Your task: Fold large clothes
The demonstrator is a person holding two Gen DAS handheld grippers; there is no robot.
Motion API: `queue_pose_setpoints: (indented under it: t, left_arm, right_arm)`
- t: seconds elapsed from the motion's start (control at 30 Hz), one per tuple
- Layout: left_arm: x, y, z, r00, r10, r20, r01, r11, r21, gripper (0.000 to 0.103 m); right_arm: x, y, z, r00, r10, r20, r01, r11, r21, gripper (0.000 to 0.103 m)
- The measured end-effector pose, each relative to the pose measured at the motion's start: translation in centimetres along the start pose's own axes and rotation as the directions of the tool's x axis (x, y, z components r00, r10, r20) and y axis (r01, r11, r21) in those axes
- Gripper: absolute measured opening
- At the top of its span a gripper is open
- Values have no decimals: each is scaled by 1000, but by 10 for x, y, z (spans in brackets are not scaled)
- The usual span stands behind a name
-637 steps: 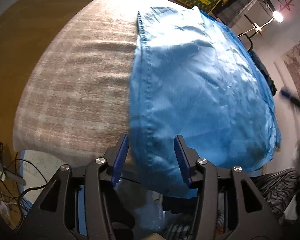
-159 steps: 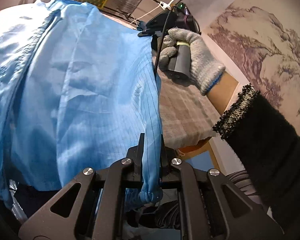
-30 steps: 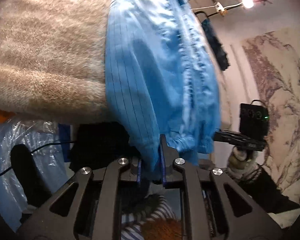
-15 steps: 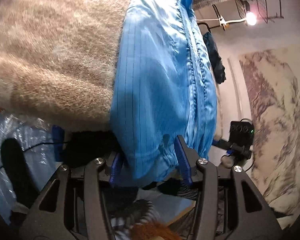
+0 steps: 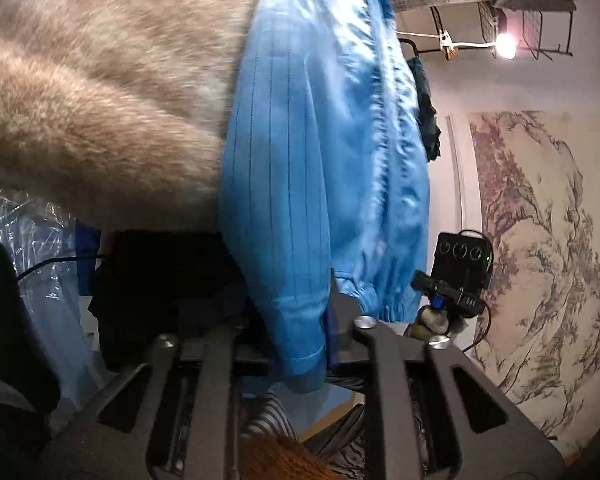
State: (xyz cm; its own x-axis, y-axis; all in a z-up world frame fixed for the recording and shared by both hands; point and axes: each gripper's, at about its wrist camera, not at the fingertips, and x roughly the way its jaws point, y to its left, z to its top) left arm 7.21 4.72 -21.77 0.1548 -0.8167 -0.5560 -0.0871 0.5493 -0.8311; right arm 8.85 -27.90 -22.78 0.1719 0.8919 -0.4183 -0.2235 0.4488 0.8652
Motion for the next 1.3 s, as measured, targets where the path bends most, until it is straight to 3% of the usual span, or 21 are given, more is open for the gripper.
queue_pose_setpoints:
  t: [0.07, 0.17, 0.3, 0.43, 0.63, 0.83, 1.13, 1.3]
  left_arm:
    - [-3, -15, -3, 1000, -9, -1, 9, 1000, 27, 8]
    - [-9, -33, -5, 999, -33, 18, 32, 998, 46, 6]
    - [-20, -51, -1, 996, -77, 51, 74, 996, 58, 5]
    - [-25, -55, 8, 991, -112, 79, 112, 994, 2, 4]
    - [-34, -88, 27, 981, -138, 134, 133, 990, 47, 4]
    - [-30, -102, 48, 979, -130, 155, 127, 991, 33, 4]
    - [-24, -113, 119, 969, -112, 219, 112, 994, 12, 4]
    - [-9, -97, 154, 964, -106, 243, 120, 992, -44, 4]
  right_arm:
    - [-3, 11, 2, 999, 27, 17, -27, 1000, -14, 9]
    - [-12, 24, 3, 999, -8, 40, 10, 998, -66, 4]
    - [-8, 37, 3, 992, -122, 21, 123, 987, -99, 2]
    - [-2, 44, 4, 981, -196, -6, 195, 977, -82, 1]
    - [-21, 68, 6, 985, -166, 38, 169, 980, -102, 1]
    - [-24, 71, 16, 987, -139, 87, 144, 987, -63, 1]
    - [-30, 69, 77, 969, -99, 225, 97, 995, 21, 1]
    - [-15, 48, 121, 960, -139, 245, 123, 989, 81, 1]
